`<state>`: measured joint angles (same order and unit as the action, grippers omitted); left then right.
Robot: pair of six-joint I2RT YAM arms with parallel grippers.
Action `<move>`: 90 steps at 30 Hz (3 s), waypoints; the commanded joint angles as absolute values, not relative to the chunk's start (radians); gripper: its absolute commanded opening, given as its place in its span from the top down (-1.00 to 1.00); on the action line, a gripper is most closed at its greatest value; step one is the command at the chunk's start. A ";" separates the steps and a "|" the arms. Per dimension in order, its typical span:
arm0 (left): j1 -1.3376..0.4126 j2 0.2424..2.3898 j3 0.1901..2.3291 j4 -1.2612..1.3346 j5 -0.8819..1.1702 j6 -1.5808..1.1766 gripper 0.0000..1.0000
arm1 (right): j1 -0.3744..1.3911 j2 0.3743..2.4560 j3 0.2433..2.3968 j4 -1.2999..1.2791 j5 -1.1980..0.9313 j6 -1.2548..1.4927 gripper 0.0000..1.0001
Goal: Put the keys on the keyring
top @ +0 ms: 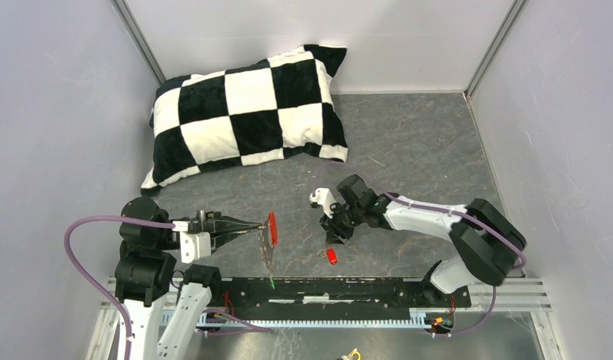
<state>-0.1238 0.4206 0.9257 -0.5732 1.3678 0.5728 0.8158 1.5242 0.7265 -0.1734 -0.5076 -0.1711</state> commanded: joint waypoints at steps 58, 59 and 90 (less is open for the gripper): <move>-0.118 0.434 0.979 -0.571 1.322 0.532 0.95 | 0.918 1.362 0.609 0.022 -0.465 -0.054 -0.29; -0.118 0.434 0.979 -0.571 1.322 0.532 0.96 | 0.922 1.369 0.611 0.030 -0.470 -0.051 -0.29; -0.118 0.431 0.983 -0.571 1.310 0.518 0.96 | 0.982 1.456 0.619 0.039 -0.451 -0.061 0.31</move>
<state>-0.1238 0.4274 0.9508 -0.5816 1.3132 0.5720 0.9764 1.4551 0.6037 0.0223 -0.4694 -0.0494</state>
